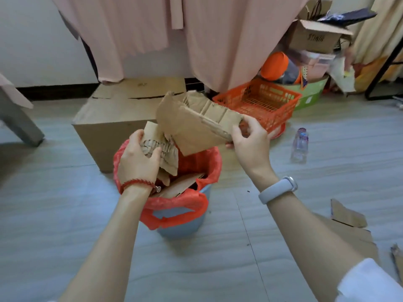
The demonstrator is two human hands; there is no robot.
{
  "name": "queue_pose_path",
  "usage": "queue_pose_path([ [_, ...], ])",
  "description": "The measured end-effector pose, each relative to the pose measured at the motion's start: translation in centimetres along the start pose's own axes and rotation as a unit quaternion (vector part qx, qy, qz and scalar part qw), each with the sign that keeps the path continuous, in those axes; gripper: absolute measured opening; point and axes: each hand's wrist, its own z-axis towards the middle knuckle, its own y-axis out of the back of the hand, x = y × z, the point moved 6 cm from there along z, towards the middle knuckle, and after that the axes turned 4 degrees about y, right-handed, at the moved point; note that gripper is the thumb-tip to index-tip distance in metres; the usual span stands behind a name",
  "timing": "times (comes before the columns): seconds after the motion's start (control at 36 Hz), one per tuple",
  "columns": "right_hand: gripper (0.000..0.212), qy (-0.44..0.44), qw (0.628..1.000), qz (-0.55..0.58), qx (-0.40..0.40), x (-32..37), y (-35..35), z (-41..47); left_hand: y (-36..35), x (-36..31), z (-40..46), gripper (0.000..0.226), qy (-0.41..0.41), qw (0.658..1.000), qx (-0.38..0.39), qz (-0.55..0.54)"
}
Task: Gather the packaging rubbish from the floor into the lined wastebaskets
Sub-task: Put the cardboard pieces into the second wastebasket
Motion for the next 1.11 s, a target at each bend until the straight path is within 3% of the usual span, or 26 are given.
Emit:
queue_pose_path([
  [0.08,0.038,-0.067,0.989,-0.042,0.123,-1.2,-3.2,-1.3,-1.2,2.6,0.3,0.058,0.018,0.995,0.071,0.072],
  [0.14,0.038,-0.076,0.976,-0.097,0.180,-1.9,-4.4,-2.2,-1.6,3.1,0.0,0.054,0.024,0.992,0.072,0.097],
  [0.22,0.033,-0.071,0.968,-0.141,0.194,-2.4,-4.5,-2.7,-1.9,1.8,-0.7,0.043,-0.009,0.995,0.053,0.083],
  [0.39,0.025,-0.120,0.967,-0.129,0.182,-5.3,-0.4,-2.9,-5.8,-4.4,-4.6,0.028,-0.160,0.985,0.059,0.028],
  [0.58,0.028,-0.201,0.924,-0.229,0.231,-11.5,12.3,-4.1,-15.4,-9.9,-13.3,0.029,-0.276,0.938,0.210,0.013],
  [0.67,0.024,-0.251,0.902,-0.269,0.226,-14.1,19.6,-4.7,-21.1,-10.3,-18.1,0.032,-0.225,0.917,0.328,0.034],
  [0.81,0.026,-0.311,0.877,-0.337,0.143,-19.9,32.1,-8.5,-30.1,-10.1,-25.0,0.042,-0.131,0.873,0.466,0.064],
  [1.0,0.038,-0.455,0.781,-0.402,0.147,-30.9,44.8,-17.7,-41.3,-10.8,-31.3,0.053,-0.128,0.822,0.526,0.176],
  [1.11,0.081,-0.498,0.730,-0.421,0.204,-34.6,47.4,-20.3,-45.9,-12.4,-32.8,0.065,-0.177,0.816,0.505,0.217],
])
